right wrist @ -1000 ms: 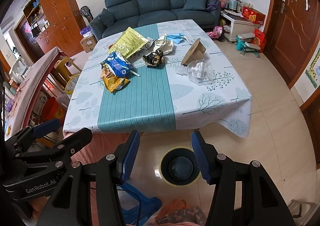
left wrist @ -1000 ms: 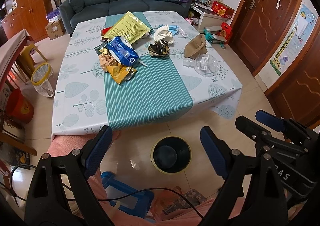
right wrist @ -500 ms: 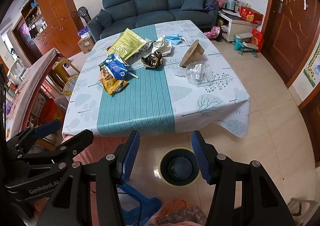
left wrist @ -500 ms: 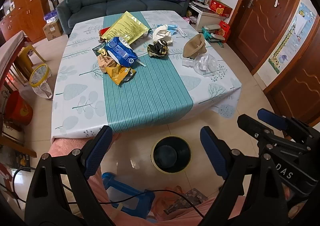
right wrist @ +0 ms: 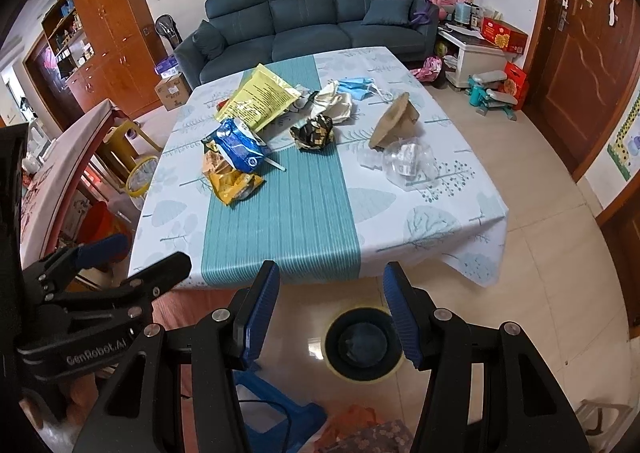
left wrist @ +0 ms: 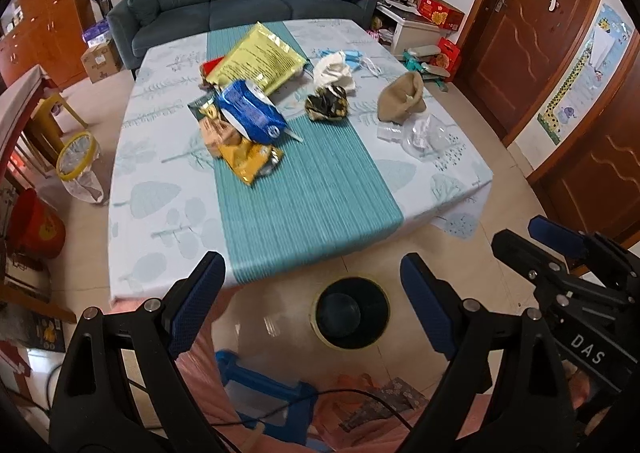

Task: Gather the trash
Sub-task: 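Grasp the green milk carton with left tool while right tool grasps blue snack bag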

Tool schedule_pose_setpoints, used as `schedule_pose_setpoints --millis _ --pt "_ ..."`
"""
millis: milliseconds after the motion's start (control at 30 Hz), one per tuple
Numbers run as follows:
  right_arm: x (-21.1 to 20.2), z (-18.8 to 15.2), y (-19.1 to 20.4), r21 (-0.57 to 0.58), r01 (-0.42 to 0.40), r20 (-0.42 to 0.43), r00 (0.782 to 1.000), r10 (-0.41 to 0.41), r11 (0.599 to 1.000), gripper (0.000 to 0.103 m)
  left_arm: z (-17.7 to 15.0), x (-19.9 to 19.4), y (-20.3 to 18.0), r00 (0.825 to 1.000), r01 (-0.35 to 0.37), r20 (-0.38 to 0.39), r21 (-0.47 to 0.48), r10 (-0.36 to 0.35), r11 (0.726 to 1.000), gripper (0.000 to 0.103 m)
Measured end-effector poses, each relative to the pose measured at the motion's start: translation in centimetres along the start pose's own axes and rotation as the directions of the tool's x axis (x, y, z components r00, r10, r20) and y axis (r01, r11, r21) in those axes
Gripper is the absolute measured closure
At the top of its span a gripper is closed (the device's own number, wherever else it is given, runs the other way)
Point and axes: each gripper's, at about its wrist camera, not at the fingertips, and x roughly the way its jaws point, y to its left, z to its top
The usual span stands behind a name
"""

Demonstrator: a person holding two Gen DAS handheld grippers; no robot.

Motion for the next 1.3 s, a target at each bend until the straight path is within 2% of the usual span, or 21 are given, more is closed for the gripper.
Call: schedule_pose_setpoints --millis 67,133,167,367,500,600,700,767,800,900,1067,1200,1300 --pt "0.4 0.7 0.7 -0.009 -0.001 0.001 1.0 0.001 1.0 0.048 0.9 0.2 0.8 1.0 -0.002 0.01 0.022 0.002 1.0 0.018" --pt "0.9 1.5 1.6 -0.018 -0.008 0.003 1.0 0.008 1.0 0.048 1.9 0.4 1.6 1.0 0.014 0.019 0.044 -0.015 0.999 0.03" --pt "1.1 2.0 2.1 -0.023 -0.014 0.005 1.0 0.014 1.0 0.048 2.5 0.5 2.1 1.0 0.021 0.021 0.052 -0.022 0.998 0.032" --pt "3.0 5.0 5.4 -0.067 -0.046 0.015 0.999 0.047 0.997 0.048 5.7 1.0 7.1 0.995 0.064 0.075 -0.001 -0.064 0.998 0.032" --pt "5.5 7.6 8.4 -0.098 -0.069 0.0 0.998 0.069 0.993 0.048 7.8 1.6 11.0 0.994 0.046 0.094 0.007 -0.046 0.999 0.032" --pt "8.0 9.4 10.5 -0.119 -0.08 -0.017 0.997 0.078 0.99 0.048 9.4 2.6 14.0 0.996 0.007 0.094 0.011 -0.008 1.0 0.032" --pt "11.4 11.1 12.5 -0.141 -0.086 -0.045 0.996 0.08 0.986 0.048 10.5 3.8 16.7 0.997 -0.011 0.076 0.006 0.011 1.0 0.032" --pt "13.9 12.2 13.6 -0.152 -0.086 -0.066 0.995 0.076 0.985 0.048 11.0 4.7 18.8 0.998 0.008 0.067 -0.023 -0.006 1.0 0.032" --pt "15.3 12.8 14.2 -0.156 -0.088 -0.078 0.994 0.076 0.984 0.048 11.4 5.5 20.0 0.999 0.023 0.05 -0.045 -0.02 0.999 0.032" --pt "19.5 14.4 15.2 -0.173 -0.091 -0.107 0.992 0.073 0.981 0.048 12.3 8.1 22.7 1.0 0.002 0.003 -0.094 -0.002 0.996 0.032" --pt "25.9 16.7 15.6 -0.225 -0.094 -0.15 0.987 0.061 0.97 0.048 12.6 12.3 25.4 0.997 0.029 -0.068 -0.154 -0.04 0.988 0.032" --pt "30.4 18.2 14.7 -0.226 -0.159 -0.217 0.97 0.109 0.961 0.048 12.6 15.1 26.5 0.989 0.07 -0.112 -0.189 -0.092 0.98 0.032" --pt "32.4 18.9 13.6 -0.174 -0.255 -0.241 0.947 0.21 0.951 0.046 12.7 17.2 26.9 0.982 0.096 -0.141 -0.22 -0.129 0.971 0.032"
